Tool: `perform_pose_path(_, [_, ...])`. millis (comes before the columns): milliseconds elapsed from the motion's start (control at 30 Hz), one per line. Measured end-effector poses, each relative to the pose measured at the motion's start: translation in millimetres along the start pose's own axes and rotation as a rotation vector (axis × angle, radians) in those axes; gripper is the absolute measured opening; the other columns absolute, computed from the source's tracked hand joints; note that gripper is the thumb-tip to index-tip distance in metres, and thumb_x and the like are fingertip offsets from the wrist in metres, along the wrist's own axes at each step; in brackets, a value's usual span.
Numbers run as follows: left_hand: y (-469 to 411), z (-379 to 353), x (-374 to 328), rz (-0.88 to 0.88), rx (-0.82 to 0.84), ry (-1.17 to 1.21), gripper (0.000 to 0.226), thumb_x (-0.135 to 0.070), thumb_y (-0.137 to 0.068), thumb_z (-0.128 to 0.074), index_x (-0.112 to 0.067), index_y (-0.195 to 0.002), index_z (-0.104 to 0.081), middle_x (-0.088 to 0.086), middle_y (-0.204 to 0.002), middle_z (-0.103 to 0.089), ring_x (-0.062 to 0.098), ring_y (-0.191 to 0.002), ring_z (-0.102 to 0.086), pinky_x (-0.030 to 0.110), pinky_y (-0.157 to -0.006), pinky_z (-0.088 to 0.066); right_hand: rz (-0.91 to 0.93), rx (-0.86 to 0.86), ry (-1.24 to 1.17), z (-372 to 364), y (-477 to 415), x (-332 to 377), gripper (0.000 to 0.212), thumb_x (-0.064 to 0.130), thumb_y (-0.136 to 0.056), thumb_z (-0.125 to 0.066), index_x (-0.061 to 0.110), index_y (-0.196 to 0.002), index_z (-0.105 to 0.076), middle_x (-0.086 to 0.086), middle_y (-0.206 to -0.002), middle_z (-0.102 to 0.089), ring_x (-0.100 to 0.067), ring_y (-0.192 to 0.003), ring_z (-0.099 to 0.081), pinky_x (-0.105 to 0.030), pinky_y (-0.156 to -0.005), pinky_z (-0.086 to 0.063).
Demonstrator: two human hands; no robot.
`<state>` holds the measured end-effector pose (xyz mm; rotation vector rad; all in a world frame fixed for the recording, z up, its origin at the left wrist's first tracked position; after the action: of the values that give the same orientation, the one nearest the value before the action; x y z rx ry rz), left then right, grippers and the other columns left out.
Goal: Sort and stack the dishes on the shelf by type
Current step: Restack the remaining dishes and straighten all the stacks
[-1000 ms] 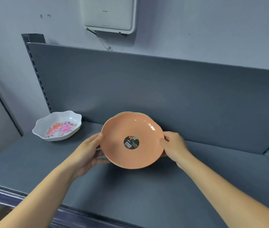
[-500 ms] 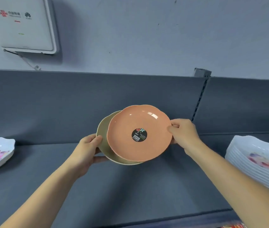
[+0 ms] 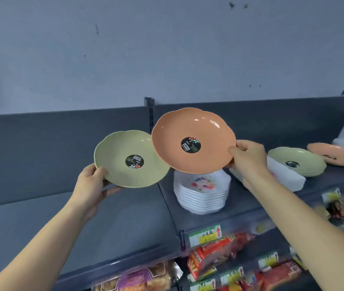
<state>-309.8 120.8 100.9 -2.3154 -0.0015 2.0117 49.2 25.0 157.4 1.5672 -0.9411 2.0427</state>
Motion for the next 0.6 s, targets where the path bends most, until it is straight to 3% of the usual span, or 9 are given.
perform_pose_path(100, [11.8, -54.0, -4.9, -0.026, 0.038, 0.005, 0.03, -0.002, -0.092, -0.035, -0.006, -0.109, -0.059, 0.011, -0.097, -0.068, 0.02, -0.067, -0.072, 0.026, -0.056, -0.059, -0.006, -0.055, -0.003, 61.3, -11.2, -13.9, 0.018, -0.005, -0.078, -0.044, -0.007, -0.074, -0.061, -0.007, -0.059, -0.051, -0.022, -0.057, -0.047, -0.019, -0.042, -0.046])
perform_pose_path(133, [14.6, -71.9, -5.7, -0.033, 0.051, 0.01, 0.031, -0.002, -0.091, -0.035, -0.008, -0.109, -0.06, 0.01, -0.095, -0.069, 0.019, -0.066, -0.072, 0.026, -0.056, -0.059, -0.008, -0.083, 0.006, 82.2, -16.9, -19.7, 0.017, -0.004, -0.078, -0.045, -0.008, -0.077, -0.062, -0.009, -0.062, -0.052, -0.022, -0.058, -0.047, -0.019, -0.044, -0.045])
perform_pose_path(267, [16.9, -140.6, -5.5, -0.038, 0.091, 0.04, 0.031, -0.001, -0.09, -0.037, -0.007, -0.114, -0.057, 0.014, -0.099, -0.065, 0.029, -0.079, -0.068, 0.03, -0.058, -0.06, -0.044, -0.19, 0.024, 161.0, -37.3, -44.8, 0.018, -0.002, -0.078, -0.048, 0.003, -0.073, -0.065, -0.011, -0.076, -0.063, -0.026, -0.074, -0.059, -0.047, -0.075, -0.059])
perform_pose_path(333, [14.3, -176.6, -4.5, -0.032, 0.122, 0.046, 0.031, 0.0, -0.09, -0.038, -0.006, -0.115, -0.055, 0.013, -0.097, -0.064, 0.03, -0.082, -0.064, 0.03, -0.059, -0.06, -0.067, -0.235, -0.022, 198.2, -43.6, -57.1, 0.029, -0.006, -0.082, -0.047, 0.013, -0.07, -0.066, -0.008, -0.079, -0.066, -0.026, -0.079, -0.064, -0.038, -0.063, -0.061])
perform_pose_path(400, [11.3, -218.2, -1.6, -0.024, 0.192, 0.05, 0.032, 0.0, -0.089, -0.039, -0.008, -0.116, -0.056, 0.009, -0.095, -0.065, 0.028, -0.085, -0.064, 0.031, -0.061, -0.061, -0.082, -0.286, -0.063, 234.4, -47.2, -68.0, 0.03, -0.007, -0.085, -0.047, 0.013, -0.083, -0.068, -0.004, -0.08, -0.065, -0.021, -0.076, -0.064, -0.023, -0.048, -0.057])
perform_pose_path(467, [8.4, -260.2, 1.4, -0.021, 0.265, 0.039, 0.032, 0.0, -0.09, -0.039, -0.009, -0.115, -0.056, 0.009, -0.098, -0.066, 0.027, -0.085, -0.065, 0.033, -0.063, -0.061, -0.109, -0.346, -0.086, 266.5, -49.8, -79.4, 0.027, -0.006, -0.086, -0.049, 0.013, -0.092, -0.066, -0.006, -0.088, -0.065, -0.021, -0.079, -0.063, -0.018, -0.045, -0.055])
perform_pose_path(600, [3.6, -341.6, 12.0, 0.003, 0.407, -0.001, 0.031, 0.001, -0.091, -0.035, -0.012, -0.108, -0.058, 0.011, -0.093, -0.068, 0.024, -0.075, -0.07, 0.029, -0.058, -0.059, -0.141, -0.469, -0.085, 317.7, -60.5, -100.2, 0.025, -0.006, -0.085, -0.048, 0.013, -0.083, -0.064, -0.01, -0.091, -0.065, -0.026, -0.082, -0.065, -0.017, -0.046, -0.055])
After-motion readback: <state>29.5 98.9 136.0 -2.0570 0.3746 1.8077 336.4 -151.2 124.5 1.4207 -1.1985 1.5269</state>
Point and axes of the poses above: each hand's wrist, its own y-axis away from the middle knuckle, its own z-axis out of the back of the hand, x = y × z, the point moved 9 cm from there along -y, towards the middle knuckle
